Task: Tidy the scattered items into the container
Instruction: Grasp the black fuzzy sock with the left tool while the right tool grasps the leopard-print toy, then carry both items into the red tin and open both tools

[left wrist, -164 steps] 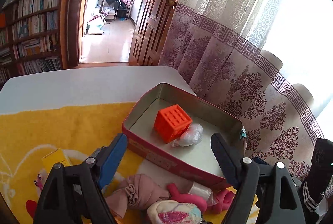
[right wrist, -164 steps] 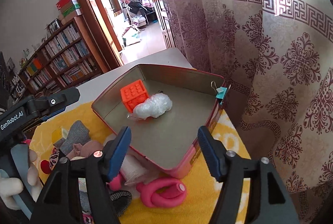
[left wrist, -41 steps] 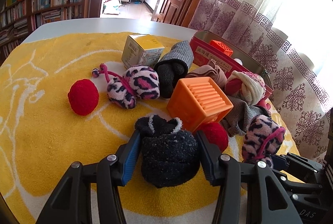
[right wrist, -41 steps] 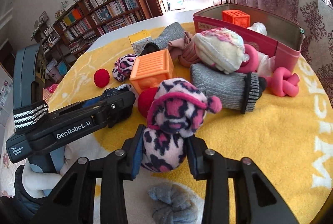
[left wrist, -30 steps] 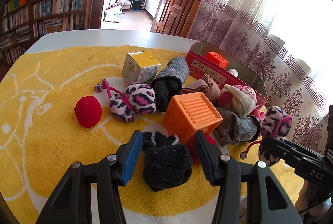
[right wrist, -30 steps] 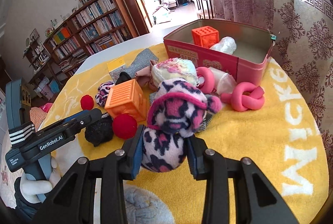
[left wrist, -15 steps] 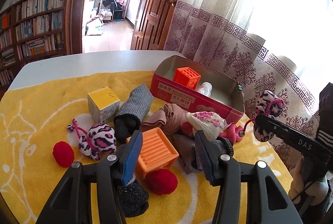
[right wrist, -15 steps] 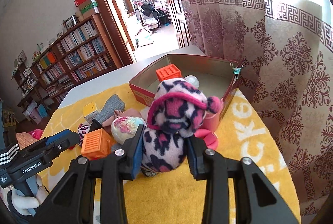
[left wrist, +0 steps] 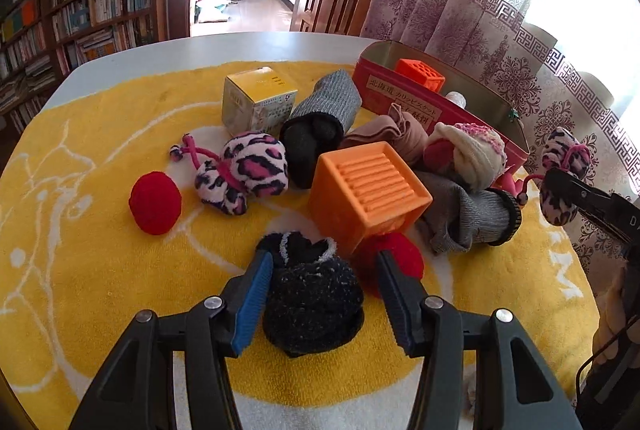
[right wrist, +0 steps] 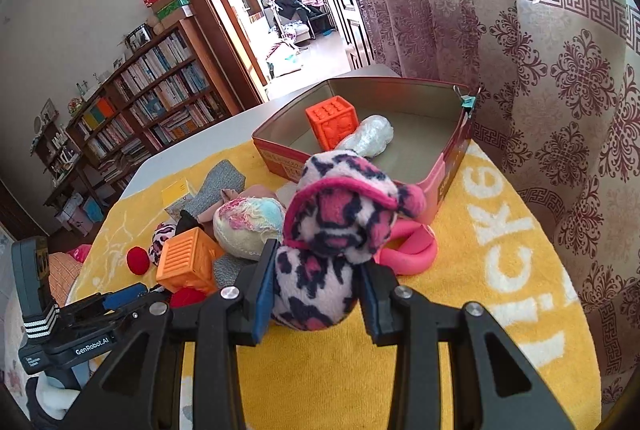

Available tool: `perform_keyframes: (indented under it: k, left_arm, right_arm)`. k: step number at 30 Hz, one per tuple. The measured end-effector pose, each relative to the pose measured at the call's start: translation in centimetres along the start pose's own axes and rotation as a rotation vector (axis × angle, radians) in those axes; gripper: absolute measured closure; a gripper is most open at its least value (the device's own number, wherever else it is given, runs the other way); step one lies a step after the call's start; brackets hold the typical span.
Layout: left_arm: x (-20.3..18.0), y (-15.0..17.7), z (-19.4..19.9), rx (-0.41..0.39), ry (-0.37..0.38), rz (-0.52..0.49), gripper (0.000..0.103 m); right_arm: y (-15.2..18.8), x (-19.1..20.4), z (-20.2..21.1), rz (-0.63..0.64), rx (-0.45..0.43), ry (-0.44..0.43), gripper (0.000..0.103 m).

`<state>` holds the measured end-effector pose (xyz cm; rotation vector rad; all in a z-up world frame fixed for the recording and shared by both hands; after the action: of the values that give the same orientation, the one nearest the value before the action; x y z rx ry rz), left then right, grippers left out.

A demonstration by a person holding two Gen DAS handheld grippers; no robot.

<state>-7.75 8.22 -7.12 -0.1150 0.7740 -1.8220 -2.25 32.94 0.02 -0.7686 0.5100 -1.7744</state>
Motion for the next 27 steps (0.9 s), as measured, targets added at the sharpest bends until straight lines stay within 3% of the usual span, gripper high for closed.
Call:
perform_keyframes:
  k: [2, 7, 12, 14, 15, 22, 27]
  left_arm:
    - [-0.1, 0.3, -0.3, -0.003, -0.028, -0.020, 0.039]
    - [1.2, 0.7, -0.8, 0.003, -0.036, 0.022, 0.039]
    - [1.6, 1.1, -0.9, 0.000, 0.004, 0.031, 0.039]
    - [1.1, 1.2, -1.0, -0.006, 0.006, 0.009, 0.043]
    - [0.8, 1.2, -1.0, -0.005, 0.031, 0.008, 0.054]
    - [0.8, 0.0, 0.8, -0.065, 0.043, 0.036, 0.055]
    - [-0.9, -2.0, 2.5, -0.119, 0.057, -0.004, 0.055]
  right_arm:
    - [0.1, 0.2, 0.2, 0.005, -0.001, 0.001, 0.063]
    - [0.3, 0.2, 0.5, 0.007, -0.005, 0.005, 0.063]
    - [0.4, 0.5, 0.3, 0.012, 0.001, 0.003, 0.063]
    - [0.6, 0.6, 0.1, 0.014, 0.005, 0.000, 0.063]
    - [0.7, 0.6, 0.1, 0.014, 0.006, -0.001, 0.063]
    - [0.5, 0.1, 0.3, 0.007, -0.006, 0.007, 0.063]
    - [0.1, -0.6, 0.3, -0.003, -0.014, 0.018, 0.063]
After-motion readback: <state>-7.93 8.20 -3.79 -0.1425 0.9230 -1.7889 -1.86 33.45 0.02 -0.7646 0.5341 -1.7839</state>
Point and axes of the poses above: each gripper's, at about its wrist camera, not at the fingertips, and z roughly against the way its jaws point, x to its left, y to its underside, the point moved 6 cm from there along -z, roughly the way its jaws point, and after that the axes turned 5 degrees about y, right-handed, at the moved point
